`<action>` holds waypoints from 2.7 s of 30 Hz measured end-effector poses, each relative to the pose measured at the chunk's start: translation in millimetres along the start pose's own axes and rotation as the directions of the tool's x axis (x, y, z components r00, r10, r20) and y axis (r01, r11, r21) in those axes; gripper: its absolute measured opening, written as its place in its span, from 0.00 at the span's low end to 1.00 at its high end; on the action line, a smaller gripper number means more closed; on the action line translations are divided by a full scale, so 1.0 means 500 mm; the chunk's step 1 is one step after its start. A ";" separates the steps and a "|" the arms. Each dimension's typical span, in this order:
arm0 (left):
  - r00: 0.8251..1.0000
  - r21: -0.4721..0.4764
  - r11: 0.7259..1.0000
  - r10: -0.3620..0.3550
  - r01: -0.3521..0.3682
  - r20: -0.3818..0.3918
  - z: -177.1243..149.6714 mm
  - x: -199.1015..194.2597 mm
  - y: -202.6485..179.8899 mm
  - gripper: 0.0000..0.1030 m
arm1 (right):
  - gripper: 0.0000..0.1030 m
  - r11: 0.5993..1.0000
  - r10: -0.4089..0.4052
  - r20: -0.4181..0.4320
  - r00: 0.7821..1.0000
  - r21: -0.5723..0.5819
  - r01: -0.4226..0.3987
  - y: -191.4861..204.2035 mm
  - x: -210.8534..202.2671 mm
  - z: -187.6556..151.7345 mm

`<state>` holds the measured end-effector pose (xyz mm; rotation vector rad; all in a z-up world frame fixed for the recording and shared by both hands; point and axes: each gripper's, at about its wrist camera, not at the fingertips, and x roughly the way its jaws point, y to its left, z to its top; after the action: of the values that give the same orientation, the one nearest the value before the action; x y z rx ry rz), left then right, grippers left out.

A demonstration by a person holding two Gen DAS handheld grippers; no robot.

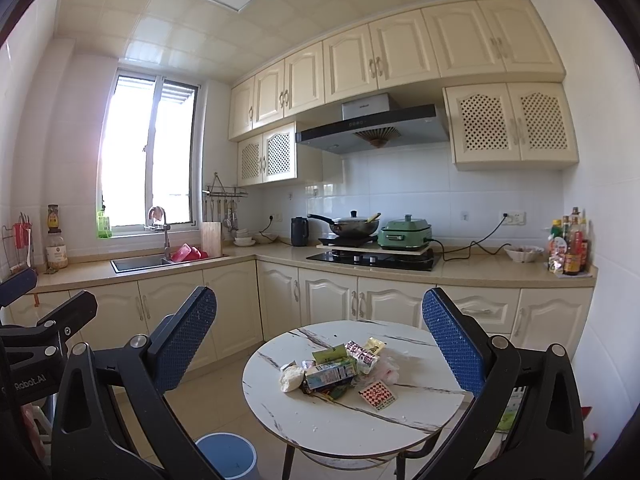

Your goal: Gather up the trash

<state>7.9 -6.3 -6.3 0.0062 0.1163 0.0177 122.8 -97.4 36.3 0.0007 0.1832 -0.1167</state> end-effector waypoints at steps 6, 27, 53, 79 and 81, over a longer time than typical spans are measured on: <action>1.000 0.001 1.000 0.001 -0.001 -0.001 -0.002 0.002 0.000 0.99 | 1.00 1.000 0.005 -0.001 1.000 0.001 -0.005 0.000 0.000 -0.005; 0.999 0.005 1.000 -0.005 0.005 -0.033 -0.007 0.023 0.006 0.99 | 1.00 1.000 0.003 -0.023 1.000 0.010 -0.002 -0.016 0.019 -0.020; 0.818 -0.020 0.984 -0.157 0.175 -0.554 -0.141 0.612 -0.086 0.99 | 1.00 1.000 -0.007 -0.607 0.794 -0.011 0.001 -0.272 0.503 -0.424; 0.689 -0.006 0.975 -0.163 0.224 -0.706 -0.223 1.216 -0.127 0.97 | 0.27 0.983 0.134 -0.763 0.633 0.022 -0.182 -0.339 0.746 -0.529; 0.685 -0.012 0.971 -0.177 0.238 -0.707 -0.231 1.236 -0.135 0.96 | 0.24 0.983 0.147 -0.758 0.636 0.039 -0.181 -0.347 0.743 -0.529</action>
<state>609.3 -61.9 -193.3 0.0683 0.8999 -0.2193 417.5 -309.8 -289.9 0.0265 1.0442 0.0823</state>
